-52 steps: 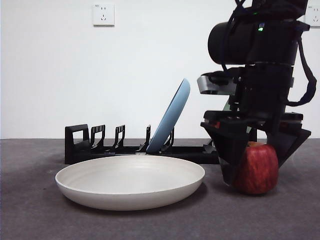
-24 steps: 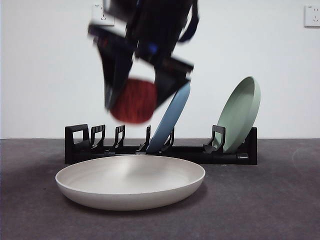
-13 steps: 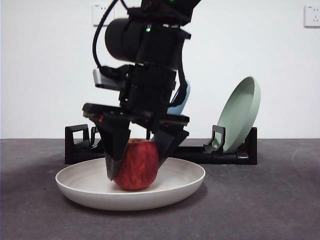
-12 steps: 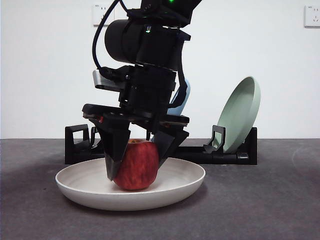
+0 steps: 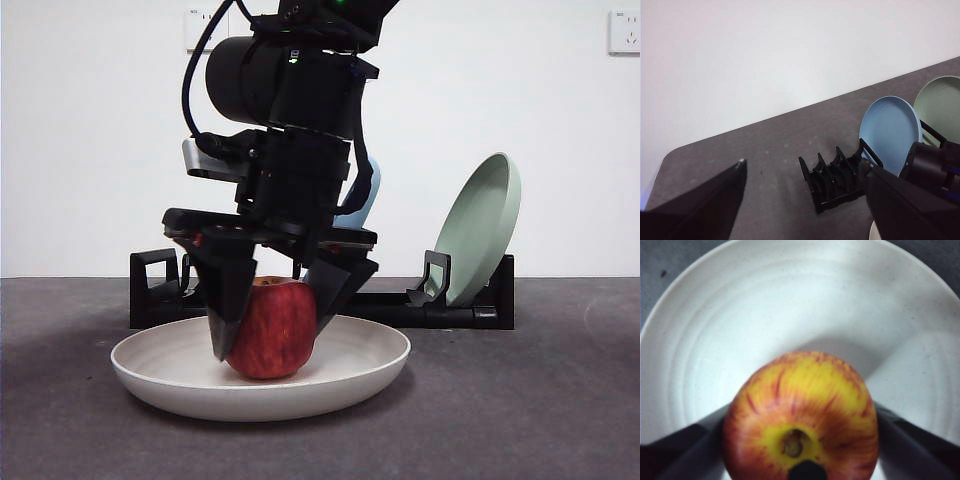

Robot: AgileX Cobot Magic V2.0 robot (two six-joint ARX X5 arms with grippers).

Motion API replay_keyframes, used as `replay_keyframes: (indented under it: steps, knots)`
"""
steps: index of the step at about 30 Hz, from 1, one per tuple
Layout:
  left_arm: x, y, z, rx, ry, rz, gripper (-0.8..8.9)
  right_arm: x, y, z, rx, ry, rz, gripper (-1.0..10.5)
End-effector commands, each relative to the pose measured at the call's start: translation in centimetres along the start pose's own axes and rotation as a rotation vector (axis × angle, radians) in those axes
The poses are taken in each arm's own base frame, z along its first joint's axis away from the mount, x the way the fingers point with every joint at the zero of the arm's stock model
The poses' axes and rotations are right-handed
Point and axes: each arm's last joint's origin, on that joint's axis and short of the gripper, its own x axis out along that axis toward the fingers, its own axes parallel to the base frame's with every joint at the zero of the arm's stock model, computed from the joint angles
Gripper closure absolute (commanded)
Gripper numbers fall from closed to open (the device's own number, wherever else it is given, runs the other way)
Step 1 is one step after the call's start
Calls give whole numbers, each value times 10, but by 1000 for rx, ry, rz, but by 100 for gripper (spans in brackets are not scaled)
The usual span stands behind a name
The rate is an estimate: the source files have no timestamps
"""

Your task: Take the yellow plate from the plate rack,put the plate on the table,take the apple from the table,put the apple in the plate

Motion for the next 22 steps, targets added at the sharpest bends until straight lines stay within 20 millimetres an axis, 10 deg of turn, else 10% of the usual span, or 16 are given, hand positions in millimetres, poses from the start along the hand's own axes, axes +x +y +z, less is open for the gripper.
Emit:
replay_keyframes:
  steps: [1,10,22]
  knots:
    - [0,1,0,3,-3,4,436,7,3,-2,2,23,-2,411]
    - [0,1,0,-1,-4,-1,436,-14,3,-1,1,-12,1,411]
    - [19,-25,3,76,41,-116,438,-114,-10,-6,31,-261,1,415]
